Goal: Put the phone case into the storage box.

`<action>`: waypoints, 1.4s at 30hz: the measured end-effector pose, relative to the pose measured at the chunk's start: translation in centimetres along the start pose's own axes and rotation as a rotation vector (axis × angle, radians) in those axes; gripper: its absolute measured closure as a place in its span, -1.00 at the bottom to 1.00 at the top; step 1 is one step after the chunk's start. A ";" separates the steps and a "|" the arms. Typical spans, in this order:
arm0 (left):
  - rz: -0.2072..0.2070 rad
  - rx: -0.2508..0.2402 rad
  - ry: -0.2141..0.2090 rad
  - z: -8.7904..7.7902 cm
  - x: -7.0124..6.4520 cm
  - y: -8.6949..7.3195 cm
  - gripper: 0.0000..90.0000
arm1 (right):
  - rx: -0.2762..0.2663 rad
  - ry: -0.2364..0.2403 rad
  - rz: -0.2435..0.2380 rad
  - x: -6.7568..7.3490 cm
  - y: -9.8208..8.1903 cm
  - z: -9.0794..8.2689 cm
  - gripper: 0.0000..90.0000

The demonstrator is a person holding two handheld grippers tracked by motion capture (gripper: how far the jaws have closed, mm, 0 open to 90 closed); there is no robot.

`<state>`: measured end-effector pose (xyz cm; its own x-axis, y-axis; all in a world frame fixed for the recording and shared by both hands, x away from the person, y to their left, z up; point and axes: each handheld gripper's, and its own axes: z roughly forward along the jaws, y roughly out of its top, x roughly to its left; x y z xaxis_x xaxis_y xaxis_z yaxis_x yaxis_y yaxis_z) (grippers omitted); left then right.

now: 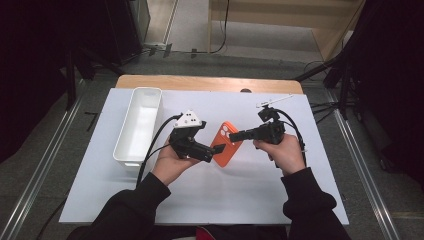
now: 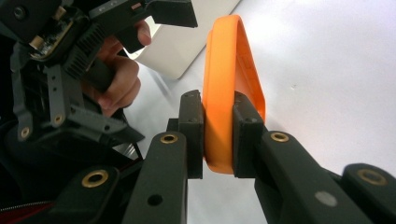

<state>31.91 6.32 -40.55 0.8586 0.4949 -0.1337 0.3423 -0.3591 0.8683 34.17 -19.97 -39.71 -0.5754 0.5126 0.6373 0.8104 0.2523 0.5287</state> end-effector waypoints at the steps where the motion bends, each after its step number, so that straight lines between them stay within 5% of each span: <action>1: -0.003 -0.003 0.000 0.1 0.0 -0.1 -1.00 | 0.000 -0.004 0.000 0.1 0.1 0.1 0.70; 7: 0.010 -0.018 -0.007 0.8 -0.4 -0.4 -1.00 | 0.005 -0.016 0.004 0.4 0.5 0.3 0.70; 20: 0.021 -0.060 0.058 2.0 -1.0 -0.6 -1.00 | -0.011 -0.023 0.034 0.5 1.1 0.5 0.70; 42: 0.020 -0.045 0.092 4.1 -0.5 -1.3 -1.00 | -0.011 -0.007 0.059 0.7 1.3 0.8 0.70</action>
<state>32.62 3.32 -43.60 0.8259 0.5589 -0.0735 0.3059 -0.3348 0.8913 34.87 -18.64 -39.05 -0.5258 0.5323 0.6635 0.8417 0.2125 0.4965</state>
